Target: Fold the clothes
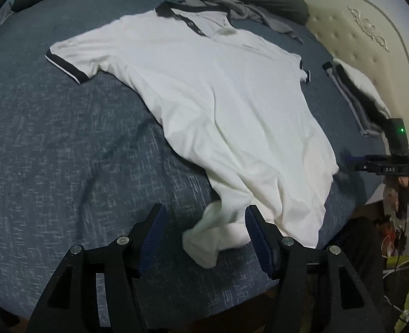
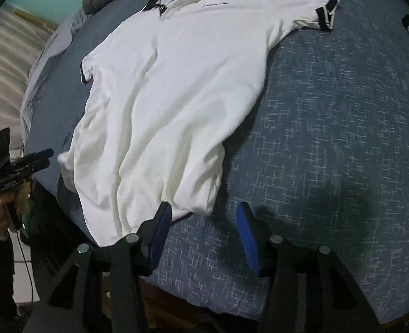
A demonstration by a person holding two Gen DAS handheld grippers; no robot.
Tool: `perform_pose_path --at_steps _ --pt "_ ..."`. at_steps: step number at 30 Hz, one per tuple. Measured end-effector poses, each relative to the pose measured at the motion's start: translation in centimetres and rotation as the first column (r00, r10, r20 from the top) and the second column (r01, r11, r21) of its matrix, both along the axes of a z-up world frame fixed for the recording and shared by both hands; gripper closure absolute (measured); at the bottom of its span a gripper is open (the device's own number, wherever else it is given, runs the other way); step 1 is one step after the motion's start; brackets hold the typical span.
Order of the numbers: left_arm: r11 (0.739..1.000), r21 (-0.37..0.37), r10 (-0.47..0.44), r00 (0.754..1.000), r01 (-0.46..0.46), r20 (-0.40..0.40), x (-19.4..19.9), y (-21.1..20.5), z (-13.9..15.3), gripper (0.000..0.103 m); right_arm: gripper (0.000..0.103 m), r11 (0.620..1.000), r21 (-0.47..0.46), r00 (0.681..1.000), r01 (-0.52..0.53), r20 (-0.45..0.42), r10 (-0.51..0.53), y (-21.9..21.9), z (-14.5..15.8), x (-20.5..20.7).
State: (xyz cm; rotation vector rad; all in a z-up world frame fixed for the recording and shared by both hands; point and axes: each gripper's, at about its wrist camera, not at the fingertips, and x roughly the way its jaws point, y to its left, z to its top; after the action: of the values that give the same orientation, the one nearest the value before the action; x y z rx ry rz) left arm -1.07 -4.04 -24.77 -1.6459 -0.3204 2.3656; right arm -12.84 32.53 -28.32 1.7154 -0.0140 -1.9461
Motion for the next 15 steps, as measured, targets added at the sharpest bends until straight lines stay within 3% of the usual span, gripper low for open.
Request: perform_pose_path --at_steps 5,9,11,15 --pt "0.999 -0.035 -0.009 1.000 0.010 0.027 0.0 0.4 -1.4 0.040 0.054 0.998 0.039 0.999 -0.043 -0.016 0.044 -1.5 -0.8 0.1" --pt "1.000 -0.017 -0.012 0.999 0.013 0.047 -0.1 0.5 -2.5 0.041 0.054 0.994 0.072 0.997 -0.077 -0.020 0.078 -2.7 -2.3 0.1" --pt "1.000 -0.010 -0.015 0.999 0.016 0.051 -0.2 0.6 -2.7 0.047 0.060 0.994 0.075 0.997 -0.079 -0.020 0.081 -2.9 -2.8 0.1" --pt "0.999 -0.017 -0.037 0.999 0.038 0.031 0.0 0.6 -1.7 0.076 0.083 0.994 0.066 0.995 -0.092 -0.033 0.094 -2.9 -2.9 0.2"
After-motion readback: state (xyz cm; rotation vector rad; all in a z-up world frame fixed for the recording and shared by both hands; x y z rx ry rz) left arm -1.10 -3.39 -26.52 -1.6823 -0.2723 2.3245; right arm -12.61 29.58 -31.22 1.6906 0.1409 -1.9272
